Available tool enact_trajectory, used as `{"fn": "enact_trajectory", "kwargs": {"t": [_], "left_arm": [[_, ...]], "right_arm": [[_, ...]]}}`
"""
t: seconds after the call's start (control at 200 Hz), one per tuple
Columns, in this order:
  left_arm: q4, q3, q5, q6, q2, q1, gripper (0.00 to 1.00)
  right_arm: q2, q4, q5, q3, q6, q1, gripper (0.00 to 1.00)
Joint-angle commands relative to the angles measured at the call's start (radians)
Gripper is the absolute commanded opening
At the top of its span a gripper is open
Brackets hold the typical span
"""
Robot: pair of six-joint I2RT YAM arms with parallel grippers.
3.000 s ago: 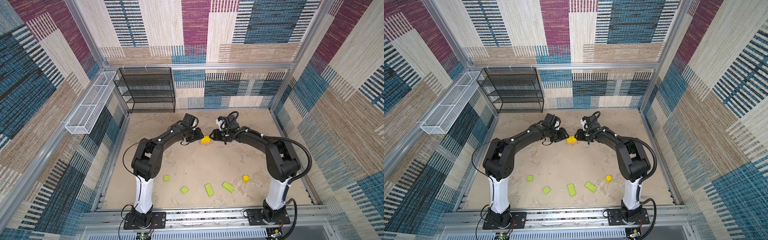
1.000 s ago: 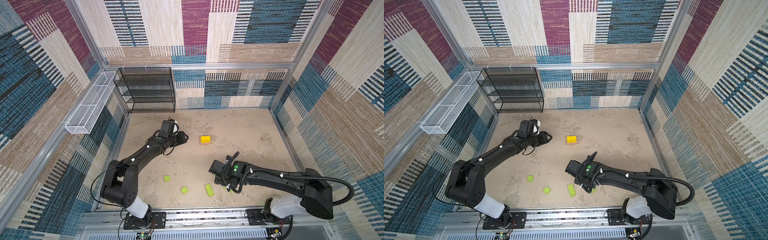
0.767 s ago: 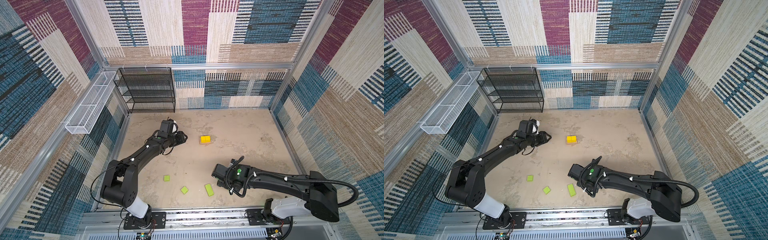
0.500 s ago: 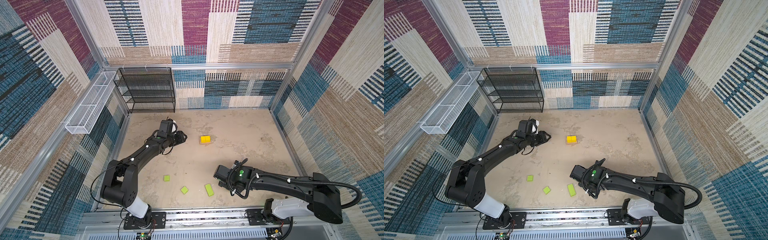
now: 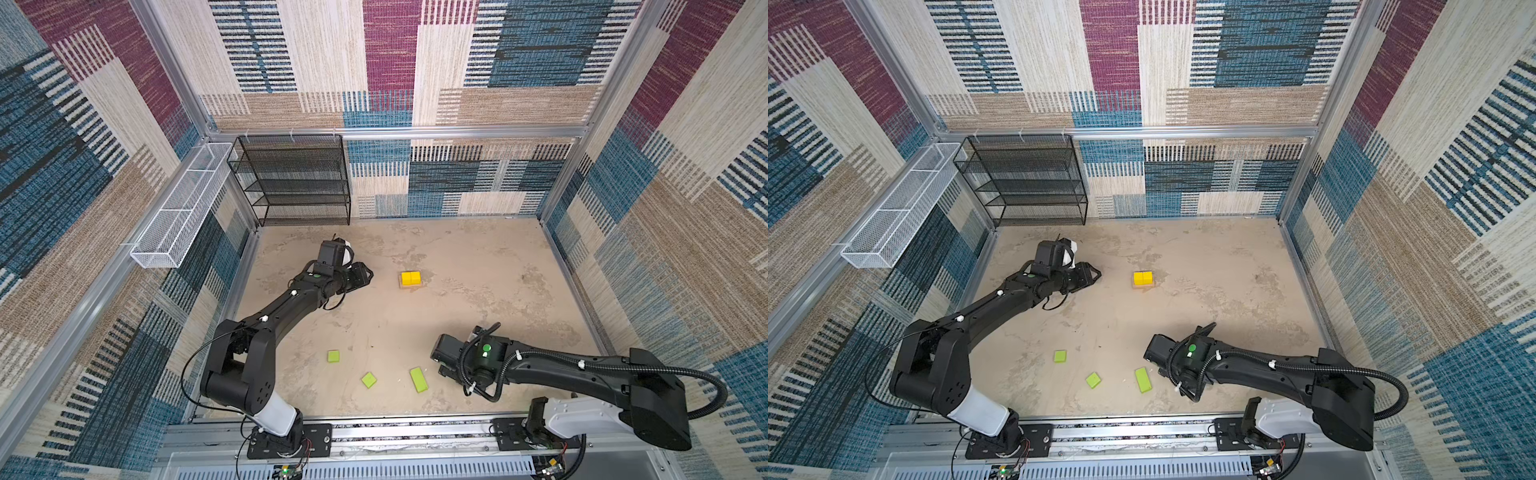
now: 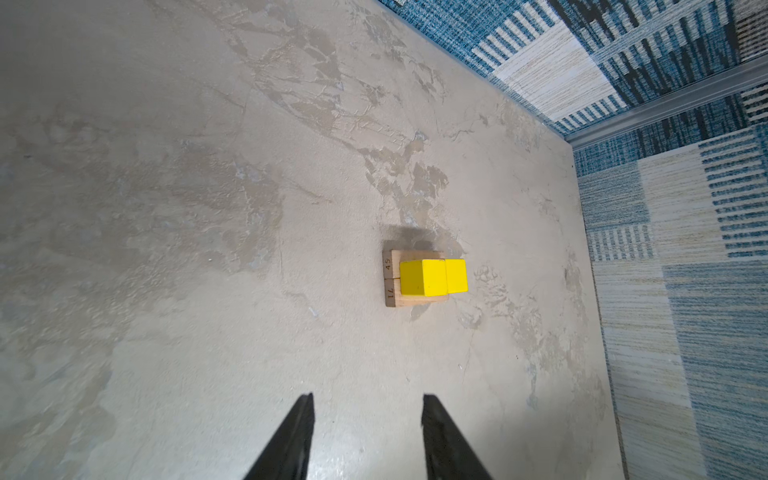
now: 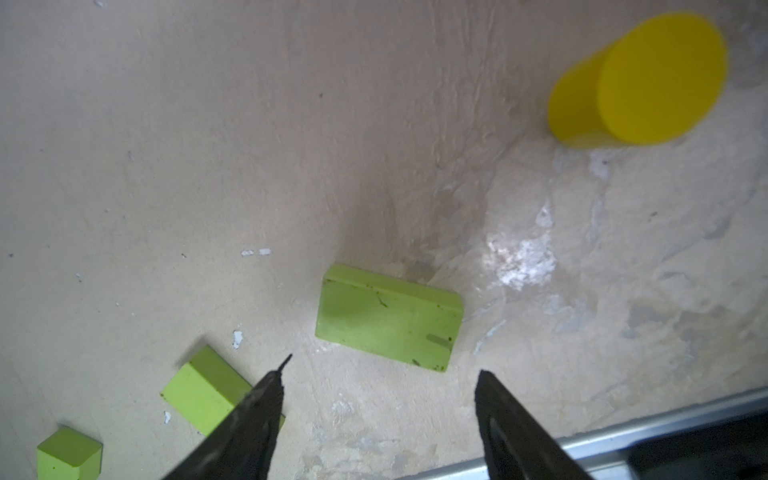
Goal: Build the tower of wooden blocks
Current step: 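Position the open right gripper over the long green block near the robot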
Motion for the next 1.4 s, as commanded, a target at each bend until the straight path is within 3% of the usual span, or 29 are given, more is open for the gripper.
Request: {"fn": "enact_trajectory", "kwargs": {"t": [0.0, 0.536, 0.936, 1.397], "left_arm": [[0.018, -0.001, 0.006, 0.01, 0.002, 0.002, 0.47], [0.022, -0.01, 0.012, 0.008, -0.001, 0.01, 0.47], [0.023, -0.014, 0.017, 0.006, -0.004, 0.014, 0.47], [0.021, -0.013, 0.02, 0.005, 0.0, 0.014, 0.47]], "right_arm": [[-0.001, 0.005, -0.004, -0.003, 0.027, 0.003, 0.77], [-0.041, 0.034, 0.003, -0.043, 0.051, 0.002, 0.86], [-0.023, 0.061, 0.017, -0.042, 0.027, 0.002, 0.98], [-0.004, 0.107, 0.017, -0.05, -0.024, -0.024, 0.96]]}}
